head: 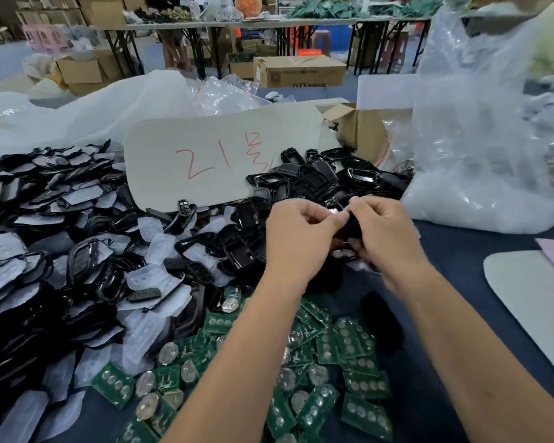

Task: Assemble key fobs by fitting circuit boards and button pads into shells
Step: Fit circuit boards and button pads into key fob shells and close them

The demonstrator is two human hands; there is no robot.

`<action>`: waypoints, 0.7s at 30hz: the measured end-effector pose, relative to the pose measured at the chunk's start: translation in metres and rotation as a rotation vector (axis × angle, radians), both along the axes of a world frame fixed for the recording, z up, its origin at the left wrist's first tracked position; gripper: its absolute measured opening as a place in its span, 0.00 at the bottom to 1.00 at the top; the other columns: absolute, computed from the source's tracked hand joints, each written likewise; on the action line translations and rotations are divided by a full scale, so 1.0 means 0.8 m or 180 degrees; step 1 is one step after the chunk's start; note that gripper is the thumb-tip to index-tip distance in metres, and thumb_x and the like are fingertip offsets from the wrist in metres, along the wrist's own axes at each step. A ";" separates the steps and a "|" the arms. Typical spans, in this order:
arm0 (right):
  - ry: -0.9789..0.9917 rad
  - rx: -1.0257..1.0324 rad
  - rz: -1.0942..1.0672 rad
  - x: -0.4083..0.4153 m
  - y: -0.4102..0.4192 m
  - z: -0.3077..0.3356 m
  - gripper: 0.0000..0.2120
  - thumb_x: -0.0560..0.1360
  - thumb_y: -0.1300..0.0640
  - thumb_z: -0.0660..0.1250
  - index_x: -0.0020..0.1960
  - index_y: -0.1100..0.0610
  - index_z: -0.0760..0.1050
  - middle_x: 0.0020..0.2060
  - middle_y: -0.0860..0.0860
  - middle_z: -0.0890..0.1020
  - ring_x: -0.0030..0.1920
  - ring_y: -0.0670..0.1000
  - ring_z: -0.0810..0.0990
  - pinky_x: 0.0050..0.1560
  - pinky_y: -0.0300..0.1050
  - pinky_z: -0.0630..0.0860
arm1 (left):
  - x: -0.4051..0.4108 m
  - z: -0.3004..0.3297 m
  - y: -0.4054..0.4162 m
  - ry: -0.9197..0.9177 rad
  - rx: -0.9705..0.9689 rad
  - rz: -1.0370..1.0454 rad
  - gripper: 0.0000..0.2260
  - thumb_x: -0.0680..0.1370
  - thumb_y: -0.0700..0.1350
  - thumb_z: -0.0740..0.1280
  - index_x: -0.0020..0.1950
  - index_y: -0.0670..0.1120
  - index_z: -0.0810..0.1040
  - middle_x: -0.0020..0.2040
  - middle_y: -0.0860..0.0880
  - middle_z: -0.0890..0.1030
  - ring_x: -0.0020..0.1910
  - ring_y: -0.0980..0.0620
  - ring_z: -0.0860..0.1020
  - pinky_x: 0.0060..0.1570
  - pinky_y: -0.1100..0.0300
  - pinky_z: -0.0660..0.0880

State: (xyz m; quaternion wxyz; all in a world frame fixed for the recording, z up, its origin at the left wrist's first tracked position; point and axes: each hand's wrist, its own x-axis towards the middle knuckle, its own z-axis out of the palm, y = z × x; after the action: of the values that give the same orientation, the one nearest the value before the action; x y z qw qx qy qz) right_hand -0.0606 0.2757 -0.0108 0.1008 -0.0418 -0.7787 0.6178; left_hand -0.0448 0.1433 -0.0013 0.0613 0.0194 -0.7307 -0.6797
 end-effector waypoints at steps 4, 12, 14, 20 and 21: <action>-0.0515 0.1635 -0.0228 0.009 0.084 0.016 0.11 0.76 0.58 0.66 0.37 0.61 0.79 0.29 0.53 0.78 0.34 0.56 0.75 0.37 0.49 0.72 | 0.000 0.008 0.064 -0.0039 -0.1360 -0.0631 0.10 0.75 0.45 0.76 0.34 0.43 0.84 0.32 0.44 0.84 0.36 0.44 0.85 0.42 0.49 0.83; -0.1141 0.2717 -0.0203 0.018 0.151 0.026 0.06 0.75 0.57 0.71 0.40 0.49 0.80 0.42 0.50 0.84 0.46 0.54 0.82 0.46 0.49 0.78 | 0.016 0.014 0.124 0.0401 -0.2190 -0.1166 0.10 0.72 0.41 0.71 0.32 0.44 0.76 0.36 0.44 0.81 0.42 0.38 0.80 0.41 0.52 0.78; -0.0872 0.2957 -0.0581 0.018 0.154 0.026 0.04 0.74 0.58 0.69 0.41 0.50 0.80 0.42 0.50 0.84 0.47 0.55 0.81 0.43 0.47 0.75 | 0.015 0.016 0.110 0.0666 -0.2314 -0.1039 0.06 0.74 0.44 0.73 0.38 0.48 0.81 0.39 0.52 0.82 0.43 0.47 0.81 0.47 0.54 0.79; -0.0394 0.2348 -0.0350 0.017 0.123 0.047 0.07 0.74 0.58 0.70 0.39 0.51 0.81 0.34 0.46 0.83 0.38 0.48 0.83 0.38 0.41 0.77 | 0.008 0.038 0.050 0.0538 -0.2987 -0.2351 0.10 0.69 0.45 0.81 0.48 0.54 0.86 0.40 0.59 0.83 0.40 0.62 0.79 0.47 0.63 0.78; -0.0506 0.2356 -0.0168 0.016 0.117 0.050 0.07 0.75 0.58 0.70 0.38 0.51 0.81 0.32 0.48 0.84 0.37 0.50 0.84 0.38 0.43 0.79 | 0.009 0.039 0.044 0.0334 -0.3194 -0.2648 0.15 0.67 0.47 0.83 0.52 0.55 0.86 0.43 0.59 0.83 0.42 0.63 0.79 0.45 0.67 0.77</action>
State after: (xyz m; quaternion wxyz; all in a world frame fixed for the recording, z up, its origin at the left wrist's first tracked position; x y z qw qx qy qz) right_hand -0.0475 0.3691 0.0291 0.0642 -0.0704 -0.9533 0.2866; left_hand -0.0378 0.1781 0.0302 -0.1696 -0.3291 -0.9017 -0.2231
